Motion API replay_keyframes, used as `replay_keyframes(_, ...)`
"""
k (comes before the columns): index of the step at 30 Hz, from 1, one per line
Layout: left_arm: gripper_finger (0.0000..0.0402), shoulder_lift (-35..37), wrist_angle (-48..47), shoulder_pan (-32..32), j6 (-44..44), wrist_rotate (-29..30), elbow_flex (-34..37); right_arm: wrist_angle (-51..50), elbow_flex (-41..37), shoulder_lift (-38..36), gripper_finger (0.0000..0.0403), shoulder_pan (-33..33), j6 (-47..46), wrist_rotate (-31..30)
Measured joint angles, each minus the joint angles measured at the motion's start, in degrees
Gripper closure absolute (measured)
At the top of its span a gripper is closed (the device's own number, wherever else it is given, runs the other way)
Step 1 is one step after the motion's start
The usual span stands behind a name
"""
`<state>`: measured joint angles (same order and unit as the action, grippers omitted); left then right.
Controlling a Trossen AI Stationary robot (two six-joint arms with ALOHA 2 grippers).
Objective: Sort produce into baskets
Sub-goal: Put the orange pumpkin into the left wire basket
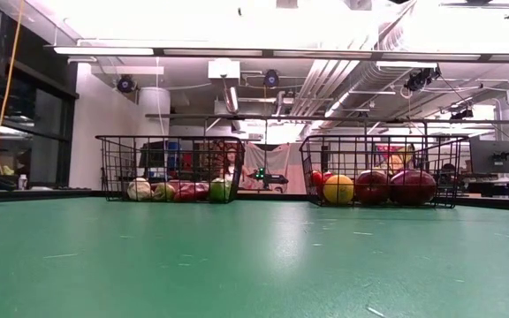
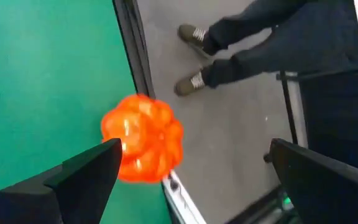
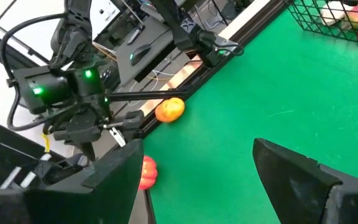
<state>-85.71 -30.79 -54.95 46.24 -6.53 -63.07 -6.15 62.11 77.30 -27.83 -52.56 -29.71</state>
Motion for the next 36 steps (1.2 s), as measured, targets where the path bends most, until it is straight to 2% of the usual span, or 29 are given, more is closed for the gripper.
replay_keyframes(7, 0.0002, -4.4, 6.92, 1.36, 0.26, -4.55, 0.01, -0.41, 0.0, 0.0, 0.0107, -1.58, 1.87, 0.02)
replay_keyframes(14, 0.0002, -5.32, 12.03, 1.68, 1.46, -5.75, -0.02, -1.0, 0.0, 0.0, 0.0107, -3.59, 2.67, 0.02)
replay_keyframes(17, 0.0002, -4.97, 12.69, 2.34, 8.1, -11.06, -0.02, -1.4, 0.0, 0.0, 0.0107, -3.9, 2.63, 0.06)
replay_keyframes(19, 0.0002, -4.66, 14.93, 2.67, 8.66, -12.94, -0.04, -1.56, 0.0, 0.0, 0.0107, -4.06, 2.64, 0.11)
replay_keyframes(21, 0.0002, -4.37, 13.16, 2.42, 7.95, -10.23, -1.29, -1.7, 0.0, 0.0, 0.0107, -4.09, 2.67, 0.1)
replay_keyframes(24, 0.0002, -4.45, 4.33, 1.11, 4.81, -1.33, -6.31, -1.8, 0.0, 0.0, 0.0107, -4.09, 2.67, 0.09)
replay_keyframes(29, 0.0002, -8.2, -18.21, -2.21, -0.97, 15.52, -20.09, -1.92, 0.0, 0.0, 0.0107, -4.09, 2.65, 0.09)
replay_keyframes(31, 0.0002, -11.61, -24.05, -3.54, -4.18, 20.46, -26.51, -2.04, 0.0, 0.0, 0.0107, -4.09, 2.63, 0.11)
replay_keyframes(33, 0.0002, -15.68, -28.5, -4.84, -7.9, 22.8, -31.57, -2.24, 0.0, 0.0, 0.0107, -4.09, 2.55, 0.1)
replay_keyframes(36, 0.0002, -21.15, -32.91, -6.15, -12.22, 21.41, -35.07, -2.43, 0.0, 0.0, 0.0107, -4.09, 2.65, 0.11)
